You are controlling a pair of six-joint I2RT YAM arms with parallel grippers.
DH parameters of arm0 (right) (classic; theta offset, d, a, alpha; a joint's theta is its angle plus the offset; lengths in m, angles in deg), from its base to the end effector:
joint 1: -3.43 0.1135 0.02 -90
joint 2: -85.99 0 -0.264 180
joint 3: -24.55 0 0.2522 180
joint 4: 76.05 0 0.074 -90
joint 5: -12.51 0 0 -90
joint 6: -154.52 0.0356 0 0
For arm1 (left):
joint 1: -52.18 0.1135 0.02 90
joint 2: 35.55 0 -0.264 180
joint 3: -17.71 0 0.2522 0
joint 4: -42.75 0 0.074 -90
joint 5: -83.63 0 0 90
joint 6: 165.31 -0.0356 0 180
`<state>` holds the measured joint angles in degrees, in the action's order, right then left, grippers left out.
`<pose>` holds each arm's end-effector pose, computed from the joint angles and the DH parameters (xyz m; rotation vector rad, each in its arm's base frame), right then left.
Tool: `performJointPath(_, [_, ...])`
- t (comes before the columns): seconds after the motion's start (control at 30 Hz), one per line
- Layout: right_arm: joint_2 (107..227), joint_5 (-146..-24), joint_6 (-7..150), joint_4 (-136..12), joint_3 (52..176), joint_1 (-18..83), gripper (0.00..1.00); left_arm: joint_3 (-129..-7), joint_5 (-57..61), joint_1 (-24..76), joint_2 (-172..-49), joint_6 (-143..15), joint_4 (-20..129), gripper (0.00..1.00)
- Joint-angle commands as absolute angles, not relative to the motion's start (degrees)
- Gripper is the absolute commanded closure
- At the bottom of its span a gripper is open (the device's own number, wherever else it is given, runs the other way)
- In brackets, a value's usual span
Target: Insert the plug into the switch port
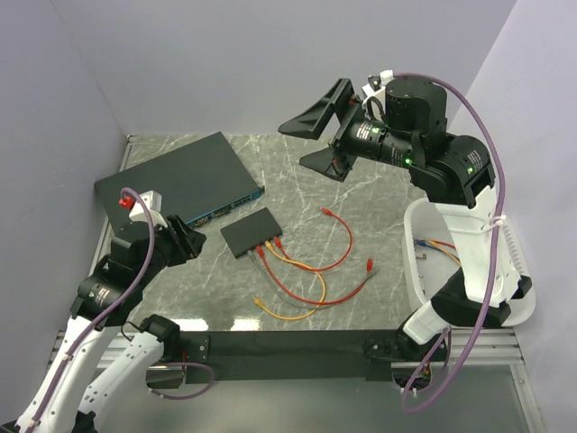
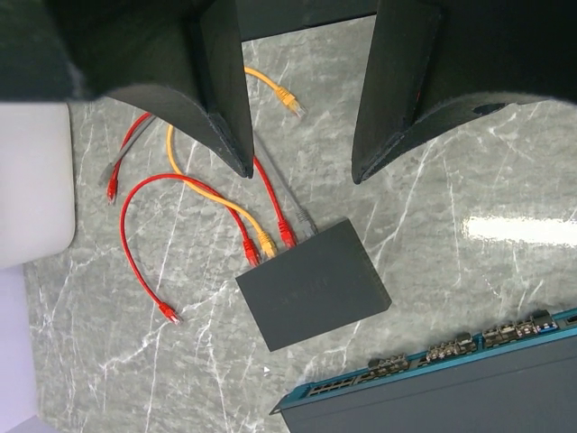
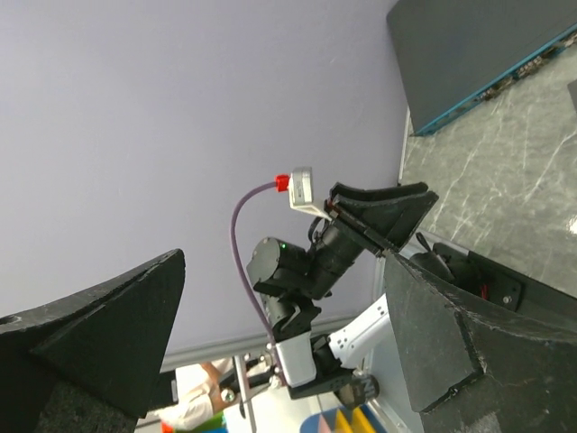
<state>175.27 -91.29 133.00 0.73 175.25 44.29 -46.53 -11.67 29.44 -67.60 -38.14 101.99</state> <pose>0.1775 0.1648 0.5702 0.3172 2.1129 1.4721 0.1001 -0.0384 0.3382 -0.3207 2.0623 -0.5541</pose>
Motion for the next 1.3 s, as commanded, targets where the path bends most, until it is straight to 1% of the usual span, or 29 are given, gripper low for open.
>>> performJointPath(0.0, [175.9,-93.8,133.7,-1.8,177.0,43.7,0.02,-47.6,-10.5,29.2,-67.4,-37.8,101.9,0.47])
performJointPath(0.23, [176.9,-96.3,134.3,-1.8,177.0,41.1,0.02,-47.4,-10.2,29.2,-67.3,-37.8,102.0,0.46])
performJointPath(0.4, [178.2,-101.6,135.4,-1.3,177.3,38.8,0.02,-47.3,-9.9,29.2,-67.2,-37.8,102.0,0.46])
performJointPath(0.5, [176.4,-97.8,135.2,-2.4,174.6,38.8,0.01,-47.1,-9.9,29.2,-66.8,-37.7,101.8,0.46])
performJointPath(0.57, [174.3,-95.3,134.9,-5.9,169.4,38.7,0.00,-47.0,-9.8,29.2,-66.6,-37.7,101.6,0.46])
performJointPath(0.6, [172.8,-95.4,134.7,-8.8,164.0,38.4,0.00,-47.0,-9.8,29.2,-66.5,-37.7,101.6,0.46])
performJointPath(0.67, [171.6,-97.0,133.1,-10.4,158.4,37.7,0.00,-47.1,-9.9,29.2,-66.4,-37.8,101.8,0.46])
performJointPath(0.77, [168.6,-96.7,128.9,-11.9,153.6,37.6,0.00,-47.5,-10.1,29.2,-66.2,-37.9,102.5,0.46])
performJointPath(0.83, [164.0,-95.6,127.4,-15.4,144.8,37.6,0.00,-47.2,-9.9,29.2,-66.3,-37.8,102.0,0.45])
performJointPath(0.87, [159.9,-96.2,125.6,-18.3,136.0,37.7,0.00,-47.0,-10.0,29.2,-66.4,-37.5,101.7,0.45])
performJointPath(0.93, [155.7,-98.3,124.0,-28.2,126.2,37.6,0.00,-46.8,-10.1,29.2,-67.2,-37.3,101.3,0.45])
performJointPath(0.97, [153.9,-101.9,122.7,-32.0,121.6,37.6,0.00,-46.8,-10.0,29.2,-67.5,-37.3,101.2,0.46])
performJointPath(1.0, [150.9,-103.5,122.1,-37.9,113.8,37.5,0.00,-46.8,-10.0,29.2,-67.6,-37.3,101.1,0.46])
performJointPath(1.1, [146.4,-104.7,120.0,-42.2,103.7,37.5,0.00,-46.6,-9.5,29.3,-68.3,-37.5,100.7,0.46])
performJointPath(1.27, [138.9,-103.9,112.6,-43.4,94.4,37.4,0.00,-46.2,-9.3,29.3,-67.9,-37.4,100.5,0.46])
